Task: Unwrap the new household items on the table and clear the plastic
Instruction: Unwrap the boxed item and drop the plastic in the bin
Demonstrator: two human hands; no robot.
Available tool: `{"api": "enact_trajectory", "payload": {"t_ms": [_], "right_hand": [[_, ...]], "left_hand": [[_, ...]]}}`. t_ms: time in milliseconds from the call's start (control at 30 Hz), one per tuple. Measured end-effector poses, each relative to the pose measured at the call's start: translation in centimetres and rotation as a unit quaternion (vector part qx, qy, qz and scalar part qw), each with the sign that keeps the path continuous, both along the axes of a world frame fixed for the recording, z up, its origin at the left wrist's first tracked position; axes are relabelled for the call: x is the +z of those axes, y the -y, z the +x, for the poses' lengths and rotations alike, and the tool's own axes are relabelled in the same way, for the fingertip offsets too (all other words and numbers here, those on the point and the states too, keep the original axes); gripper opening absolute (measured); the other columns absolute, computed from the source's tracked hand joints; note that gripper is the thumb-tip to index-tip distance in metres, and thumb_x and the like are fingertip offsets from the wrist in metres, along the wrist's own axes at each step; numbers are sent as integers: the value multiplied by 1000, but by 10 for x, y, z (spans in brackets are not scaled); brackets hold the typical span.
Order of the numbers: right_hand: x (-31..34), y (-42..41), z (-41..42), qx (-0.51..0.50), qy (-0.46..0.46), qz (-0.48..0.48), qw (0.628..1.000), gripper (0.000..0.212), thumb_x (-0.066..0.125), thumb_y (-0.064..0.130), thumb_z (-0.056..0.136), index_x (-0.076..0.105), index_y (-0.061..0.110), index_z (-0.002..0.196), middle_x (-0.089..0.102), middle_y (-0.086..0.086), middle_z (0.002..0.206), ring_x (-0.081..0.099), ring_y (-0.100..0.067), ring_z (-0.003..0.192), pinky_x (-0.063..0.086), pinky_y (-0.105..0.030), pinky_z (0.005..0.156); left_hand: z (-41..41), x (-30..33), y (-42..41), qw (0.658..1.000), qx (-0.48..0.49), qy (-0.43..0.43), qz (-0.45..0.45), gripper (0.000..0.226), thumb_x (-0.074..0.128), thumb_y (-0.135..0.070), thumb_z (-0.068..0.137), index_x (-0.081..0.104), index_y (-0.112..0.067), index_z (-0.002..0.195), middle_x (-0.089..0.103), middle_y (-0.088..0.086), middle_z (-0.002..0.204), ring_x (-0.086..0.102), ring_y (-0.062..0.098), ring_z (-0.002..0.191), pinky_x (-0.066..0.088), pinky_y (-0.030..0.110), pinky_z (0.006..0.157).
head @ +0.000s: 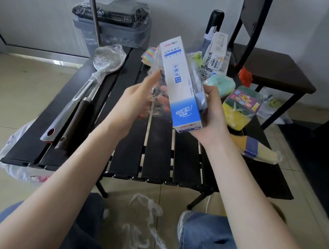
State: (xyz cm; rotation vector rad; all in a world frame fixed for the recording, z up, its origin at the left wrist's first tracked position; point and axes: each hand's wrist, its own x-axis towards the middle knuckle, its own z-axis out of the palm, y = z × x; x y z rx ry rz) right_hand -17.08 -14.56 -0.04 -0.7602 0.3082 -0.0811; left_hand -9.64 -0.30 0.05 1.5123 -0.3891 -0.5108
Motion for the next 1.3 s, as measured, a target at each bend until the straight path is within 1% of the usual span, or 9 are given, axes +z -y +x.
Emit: {"api": "enact_trajectory", "payload": {"t_ms": [133,267,400,533,733,867,967,1133,1300], "right_hand": [[-5,-5,6,-1,-16,-128,992,34,37,34,99,65,15,98,72,-2,84,67,-14,76,51,-27,77],[-5,-6,8,-14,-3,-245,969,34,36,35,103,64,14,105,71,-6,91,66,-22,83,52,-32,76],[-6,-7,6,-121,-12,-471,874,12,45,18,101,48,21,113,60,0,98,62,-9,86,54,-23,67],[1,-14,3,-167,51,-578,797,28,41,9,100,56,11,124,62,4,101,61,-3,95,53,-18,70],[0,-34,7,-24,107,-519,848,34,46,37,100,37,32,132,55,10,121,57,9,103,48,-9,76],[-2,-28,7,-47,79,-458,884,43,57,34,95,34,27,131,56,5,124,60,-3,109,52,-18,87],[-2,-21,6,-64,49,-402,912,33,57,26,96,42,22,125,62,5,110,64,-3,93,53,-18,76],[11,-2,0,-60,12,-212,975,35,51,43,96,54,22,123,71,-1,99,68,-15,90,56,-32,80],[7,-4,-4,-48,27,-61,997,29,46,40,97,58,22,116,70,1,90,66,-14,88,54,-32,80]], "left_hand": [[-9,-3,1,997,-64,38,14,44,45,-54,95,65,-16,99,57,-12,69,38,11,55,24,21,50],[-14,-4,1,996,-70,55,0,32,40,-45,100,53,-18,111,49,-11,64,38,1,45,31,15,47],[-14,-2,1,996,-13,90,-4,28,53,-39,94,44,-18,111,65,-3,85,62,0,59,40,11,44],[-15,-4,7,995,71,61,-39,30,63,-35,90,39,-17,93,69,10,97,64,4,56,40,16,40],[-16,5,7,997,45,26,-51,38,54,-43,93,50,-6,98,54,-11,55,52,1,44,41,15,44],[-17,9,3,999,2,38,-30,34,49,-38,98,61,-7,109,60,-15,61,58,0,50,48,16,49],[-6,8,-1,998,39,6,-48,21,51,-24,98,65,-10,106,70,-8,72,57,0,47,46,16,42],[14,2,-10,987,108,-76,-90,18,41,-18,102,59,-17,101,71,-4,69,36,6,40,34,15,34],[8,-1,-2,998,50,28,-25,27,50,-37,93,61,-28,115,69,-7,90,53,3,55,36,15,41]]}}
